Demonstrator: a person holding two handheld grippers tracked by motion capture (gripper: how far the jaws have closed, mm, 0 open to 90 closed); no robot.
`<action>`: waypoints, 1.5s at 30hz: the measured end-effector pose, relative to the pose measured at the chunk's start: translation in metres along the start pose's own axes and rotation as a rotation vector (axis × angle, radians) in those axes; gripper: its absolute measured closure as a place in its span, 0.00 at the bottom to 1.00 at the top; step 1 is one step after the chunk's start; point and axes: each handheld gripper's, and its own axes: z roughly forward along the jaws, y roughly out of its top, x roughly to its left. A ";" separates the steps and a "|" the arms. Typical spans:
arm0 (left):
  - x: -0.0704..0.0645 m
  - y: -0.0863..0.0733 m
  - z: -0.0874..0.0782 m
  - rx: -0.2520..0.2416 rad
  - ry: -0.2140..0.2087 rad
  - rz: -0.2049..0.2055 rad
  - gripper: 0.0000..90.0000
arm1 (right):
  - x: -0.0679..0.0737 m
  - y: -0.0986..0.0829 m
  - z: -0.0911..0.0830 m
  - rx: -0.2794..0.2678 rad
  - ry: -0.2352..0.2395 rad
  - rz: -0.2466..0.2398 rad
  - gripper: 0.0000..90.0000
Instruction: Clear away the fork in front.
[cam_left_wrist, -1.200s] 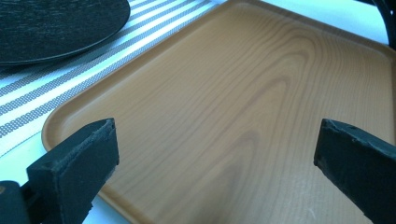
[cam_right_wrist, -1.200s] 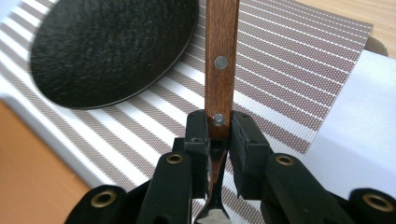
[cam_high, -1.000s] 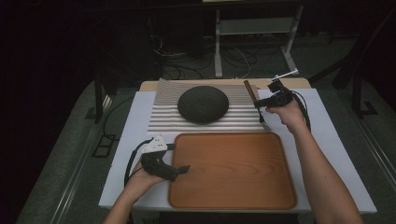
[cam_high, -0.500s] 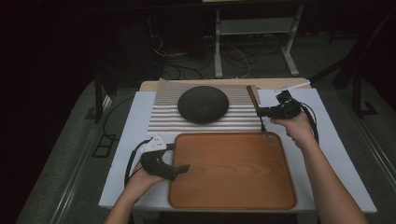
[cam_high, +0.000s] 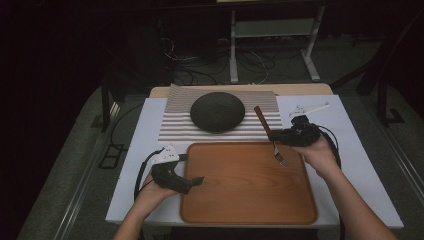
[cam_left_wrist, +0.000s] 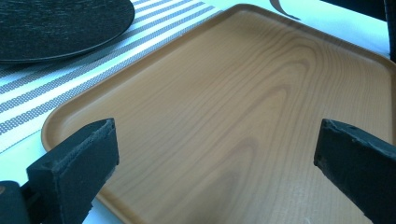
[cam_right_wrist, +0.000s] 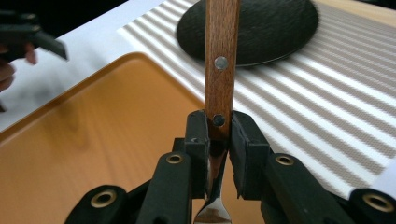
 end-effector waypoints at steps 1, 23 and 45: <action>0.000 0.000 0.000 0.000 0.000 0.000 0.00 | 0.000 0.000 0.000 0.000 0.000 0.000 0.86; -0.004 0.003 0.004 0.006 -0.001 0.027 0.00 | 0.039 -0.034 0.011 0.028 0.103 -0.070 0.86; -0.003 0.076 0.055 -0.039 -0.086 0.071 0.00 | 0.034 -0.033 0.001 -0.017 0.085 -0.058 0.86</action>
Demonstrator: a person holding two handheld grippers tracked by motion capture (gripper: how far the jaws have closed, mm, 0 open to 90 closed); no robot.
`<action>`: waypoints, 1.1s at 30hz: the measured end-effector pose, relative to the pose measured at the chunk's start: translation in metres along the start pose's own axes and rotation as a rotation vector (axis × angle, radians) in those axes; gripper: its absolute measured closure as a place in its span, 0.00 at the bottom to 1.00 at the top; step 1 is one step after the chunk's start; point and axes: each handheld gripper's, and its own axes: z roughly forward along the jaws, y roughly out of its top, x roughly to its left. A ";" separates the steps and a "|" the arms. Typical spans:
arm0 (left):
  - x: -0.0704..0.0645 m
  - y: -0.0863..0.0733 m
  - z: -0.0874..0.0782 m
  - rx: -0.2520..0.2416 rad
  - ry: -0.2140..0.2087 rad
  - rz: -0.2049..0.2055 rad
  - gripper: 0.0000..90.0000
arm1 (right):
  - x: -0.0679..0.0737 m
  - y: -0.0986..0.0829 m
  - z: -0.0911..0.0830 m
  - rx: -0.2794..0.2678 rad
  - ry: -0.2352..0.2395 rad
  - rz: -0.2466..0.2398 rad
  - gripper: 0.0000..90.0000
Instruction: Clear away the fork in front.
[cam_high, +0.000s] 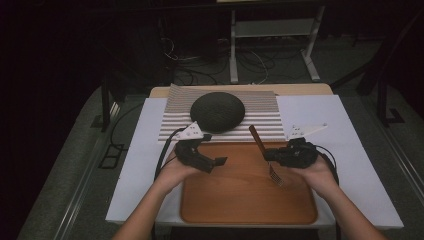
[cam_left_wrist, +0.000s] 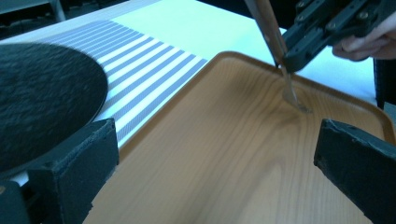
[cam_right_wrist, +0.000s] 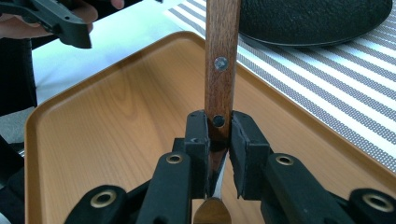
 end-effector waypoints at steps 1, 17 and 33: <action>-0.001 0.003 0.003 -0.004 -0.004 0.002 0.00 | 0.000 0.000 0.000 -0.001 0.001 0.001 0.86; -0.018 0.027 0.024 -0.104 -0.031 -0.049 0.23 | 0.010 0.002 0.003 -0.034 0.016 -0.019 0.86; -0.029 0.025 0.036 -0.099 -0.072 -0.090 0.47 | 0.027 0.008 0.022 -0.048 0.046 -0.057 0.86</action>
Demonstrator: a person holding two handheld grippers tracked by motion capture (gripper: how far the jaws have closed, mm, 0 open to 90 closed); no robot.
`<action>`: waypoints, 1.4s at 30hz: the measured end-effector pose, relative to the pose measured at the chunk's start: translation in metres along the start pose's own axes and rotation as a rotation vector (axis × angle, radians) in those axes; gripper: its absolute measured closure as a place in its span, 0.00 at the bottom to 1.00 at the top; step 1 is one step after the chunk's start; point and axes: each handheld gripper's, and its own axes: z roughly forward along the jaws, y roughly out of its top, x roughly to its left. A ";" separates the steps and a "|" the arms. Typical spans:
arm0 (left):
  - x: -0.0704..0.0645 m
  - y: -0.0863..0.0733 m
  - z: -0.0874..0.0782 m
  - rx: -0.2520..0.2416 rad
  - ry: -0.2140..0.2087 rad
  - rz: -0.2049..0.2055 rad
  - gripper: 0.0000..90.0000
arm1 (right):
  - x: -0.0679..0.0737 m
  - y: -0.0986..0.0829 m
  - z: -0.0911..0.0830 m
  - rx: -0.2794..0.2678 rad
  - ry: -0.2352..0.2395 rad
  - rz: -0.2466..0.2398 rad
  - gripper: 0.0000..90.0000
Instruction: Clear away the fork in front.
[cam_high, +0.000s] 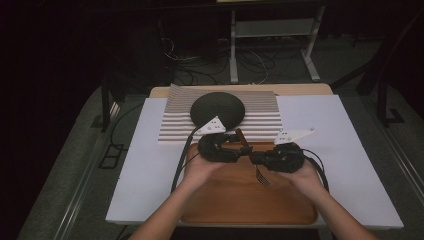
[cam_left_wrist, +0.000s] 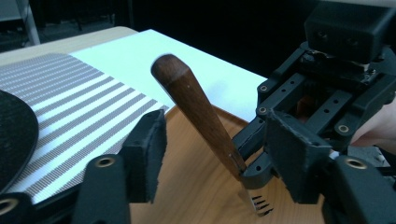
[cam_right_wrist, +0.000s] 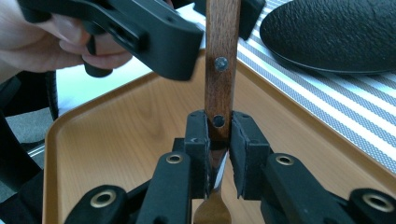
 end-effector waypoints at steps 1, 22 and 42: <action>0.000 -0.001 0.001 0.003 0.003 -0.001 0.50 | 0.000 0.000 0.000 0.000 0.001 -0.003 0.86; 0.000 -0.002 -0.001 -0.039 -0.051 -0.051 0.82 | 0.008 0.004 0.006 -0.036 -0.009 -0.035 0.85; 0.012 0.005 -0.031 -0.058 -0.049 -0.026 0.89 | -0.005 -0.008 -0.020 -0.074 -0.044 0.024 0.31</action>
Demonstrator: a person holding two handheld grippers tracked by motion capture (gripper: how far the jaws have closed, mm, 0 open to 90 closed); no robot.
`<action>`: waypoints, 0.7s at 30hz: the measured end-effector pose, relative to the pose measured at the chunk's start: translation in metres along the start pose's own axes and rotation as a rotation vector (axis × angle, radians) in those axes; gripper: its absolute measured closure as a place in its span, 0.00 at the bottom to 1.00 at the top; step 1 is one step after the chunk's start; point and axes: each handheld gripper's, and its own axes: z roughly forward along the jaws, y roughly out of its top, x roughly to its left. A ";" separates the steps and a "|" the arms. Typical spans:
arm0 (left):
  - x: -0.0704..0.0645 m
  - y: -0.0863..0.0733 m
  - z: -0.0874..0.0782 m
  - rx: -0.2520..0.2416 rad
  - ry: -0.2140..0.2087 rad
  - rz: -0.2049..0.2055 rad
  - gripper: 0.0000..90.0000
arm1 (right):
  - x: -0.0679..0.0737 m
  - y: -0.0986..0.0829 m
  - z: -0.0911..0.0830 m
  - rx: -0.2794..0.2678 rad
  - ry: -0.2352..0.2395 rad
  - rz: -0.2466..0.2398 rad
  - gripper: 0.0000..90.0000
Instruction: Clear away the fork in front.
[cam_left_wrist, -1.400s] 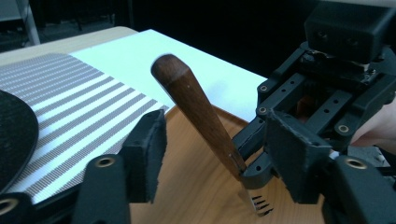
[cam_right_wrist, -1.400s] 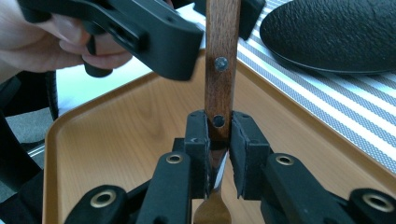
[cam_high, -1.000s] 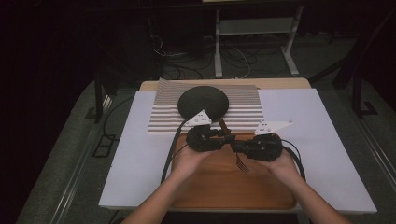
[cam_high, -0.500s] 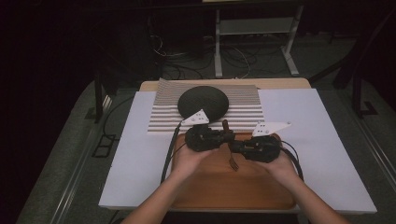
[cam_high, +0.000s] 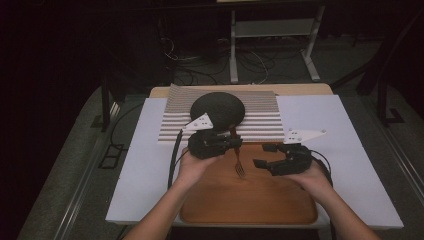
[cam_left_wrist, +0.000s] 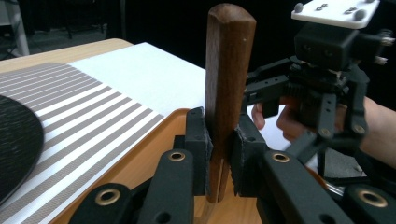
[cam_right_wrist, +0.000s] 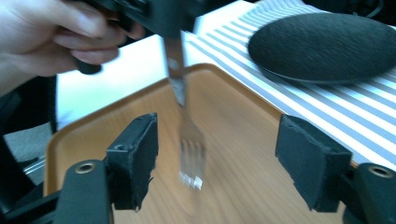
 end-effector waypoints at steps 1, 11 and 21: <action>0.001 0.000 -0.002 0.001 0.002 0.002 0.89 | -0.002 -0.002 -0.002 -0.001 -0.016 -0.002 0.29; 0.009 0.000 -0.029 0.035 -0.023 0.022 0.89 | -0.020 -0.028 -0.025 -0.004 -0.157 -0.008 0.15; 0.013 -0.004 -0.065 0.060 -0.036 0.032 0.89 | -0.027 -0.059 -0.058 -0.032 -0.226 0.034 0.12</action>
